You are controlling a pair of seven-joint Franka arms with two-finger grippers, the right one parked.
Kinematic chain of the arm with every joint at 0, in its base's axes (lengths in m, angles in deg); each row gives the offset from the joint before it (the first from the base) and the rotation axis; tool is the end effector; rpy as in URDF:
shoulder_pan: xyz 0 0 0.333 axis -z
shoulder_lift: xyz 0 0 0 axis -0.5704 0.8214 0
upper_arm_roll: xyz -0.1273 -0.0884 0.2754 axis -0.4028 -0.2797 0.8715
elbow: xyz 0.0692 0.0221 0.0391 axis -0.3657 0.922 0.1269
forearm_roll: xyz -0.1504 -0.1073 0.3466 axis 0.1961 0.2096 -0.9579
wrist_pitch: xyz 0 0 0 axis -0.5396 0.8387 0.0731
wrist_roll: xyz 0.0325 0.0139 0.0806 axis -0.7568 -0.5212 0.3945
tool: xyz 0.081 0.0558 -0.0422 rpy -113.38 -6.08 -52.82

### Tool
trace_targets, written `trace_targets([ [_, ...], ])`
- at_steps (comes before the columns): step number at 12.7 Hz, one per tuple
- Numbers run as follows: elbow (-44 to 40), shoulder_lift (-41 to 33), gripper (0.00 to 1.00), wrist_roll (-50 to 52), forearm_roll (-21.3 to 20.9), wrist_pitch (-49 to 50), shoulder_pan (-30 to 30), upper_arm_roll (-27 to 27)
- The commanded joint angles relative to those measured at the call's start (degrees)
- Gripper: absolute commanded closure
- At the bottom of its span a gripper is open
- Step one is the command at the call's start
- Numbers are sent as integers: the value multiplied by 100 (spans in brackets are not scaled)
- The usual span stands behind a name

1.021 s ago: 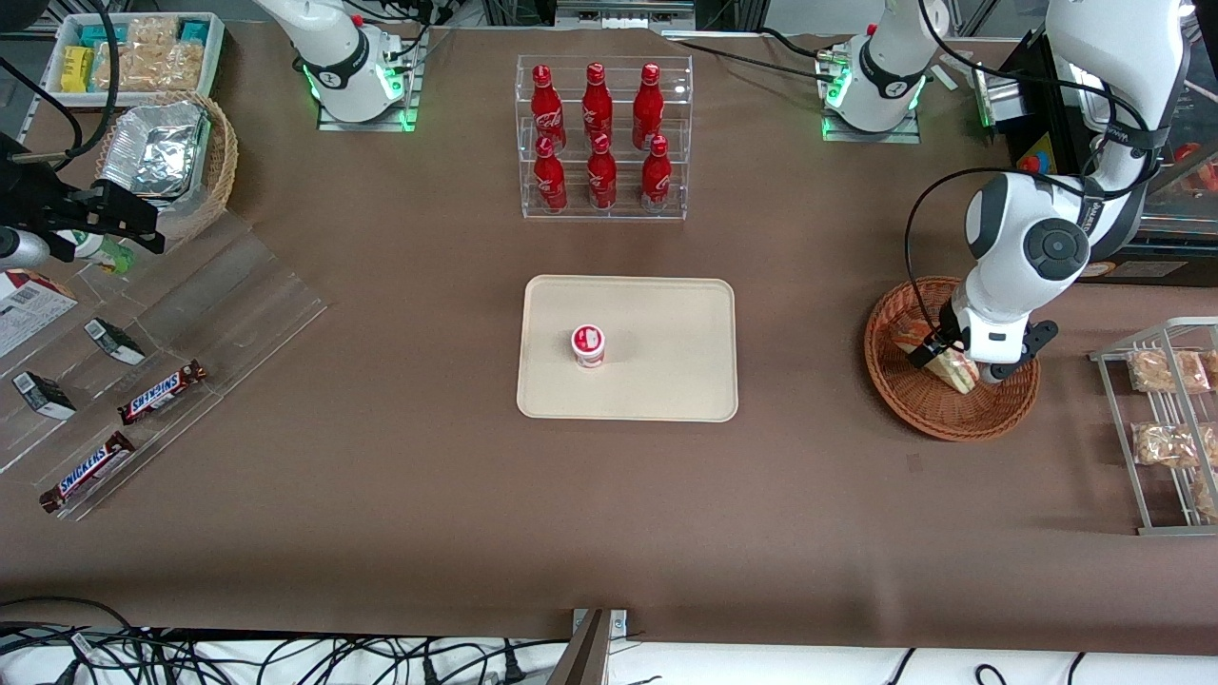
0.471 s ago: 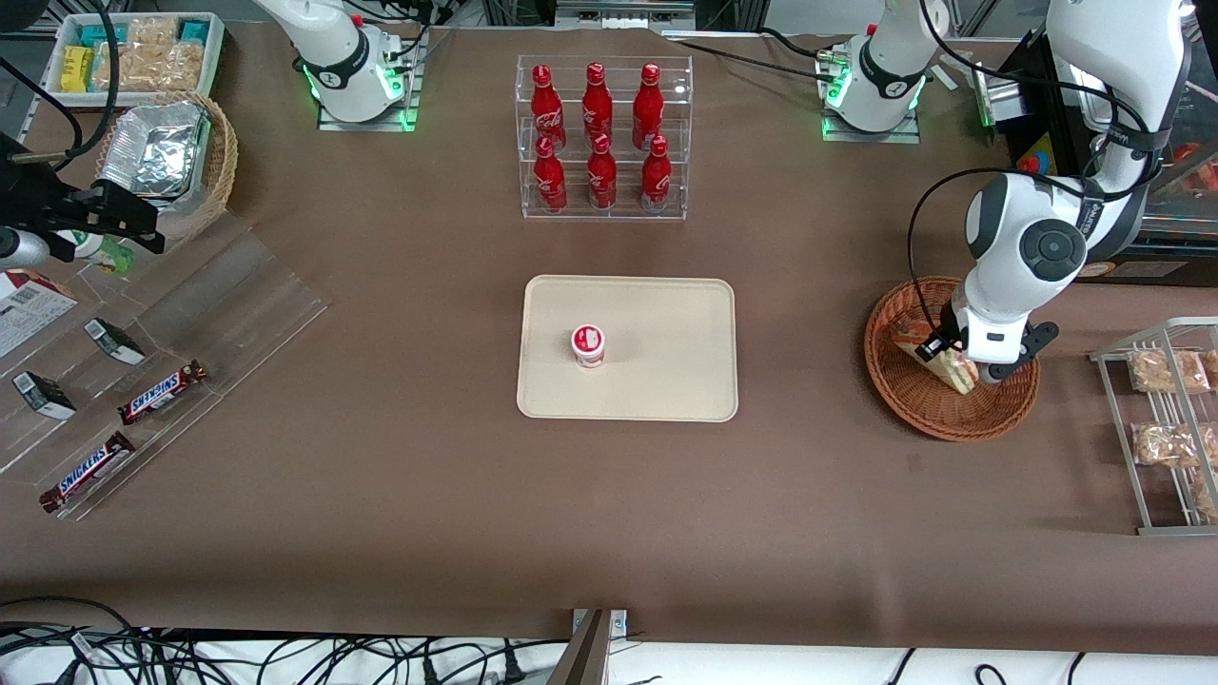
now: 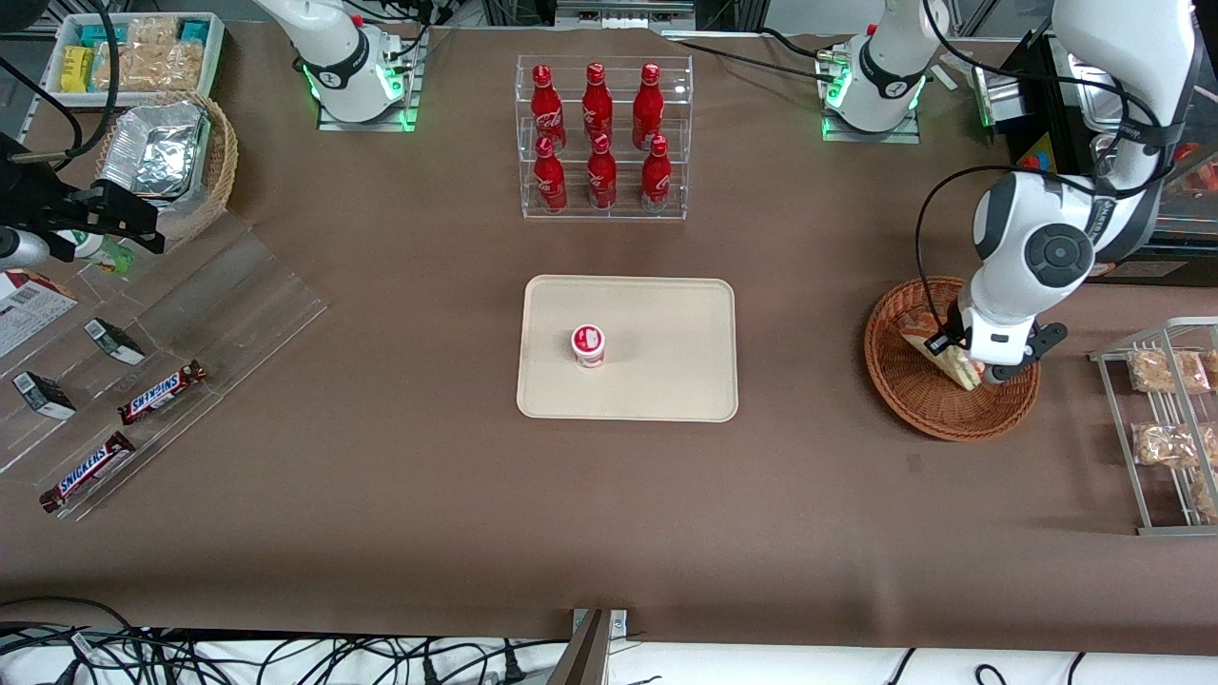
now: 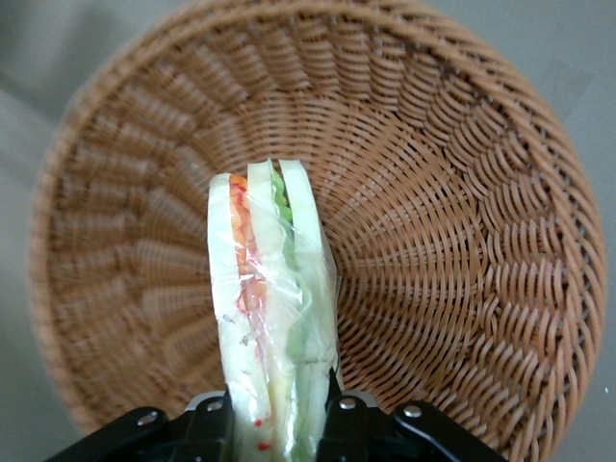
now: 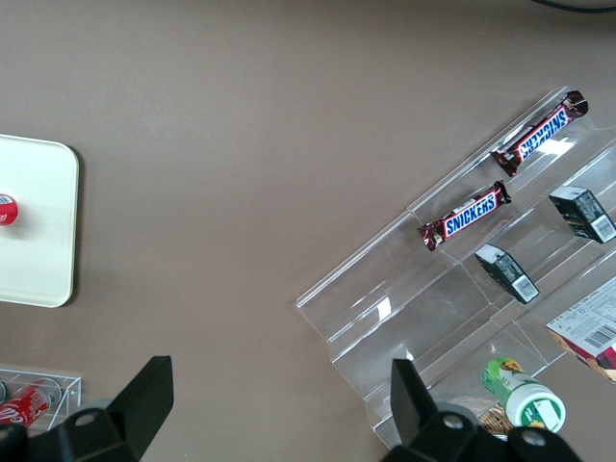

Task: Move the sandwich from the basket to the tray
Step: 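Lift the sandwich and carry it over the cream tray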

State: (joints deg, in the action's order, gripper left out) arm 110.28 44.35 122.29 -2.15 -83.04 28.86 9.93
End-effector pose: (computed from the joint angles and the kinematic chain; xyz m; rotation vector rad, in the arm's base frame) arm 0.5549 0.0125 0.2689 -2.8431 -0.8849 0.0439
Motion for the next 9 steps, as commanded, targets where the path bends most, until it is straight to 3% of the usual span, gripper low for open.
trace_targets([
  [1,-534,-391,100,-452,-61,988,-15,-152],
  [7,-2073,-400,100,-1726,905,2607,-6,-749],
  [9,-2372,-400,100,-1920,950,2871,-6,-1161],
])
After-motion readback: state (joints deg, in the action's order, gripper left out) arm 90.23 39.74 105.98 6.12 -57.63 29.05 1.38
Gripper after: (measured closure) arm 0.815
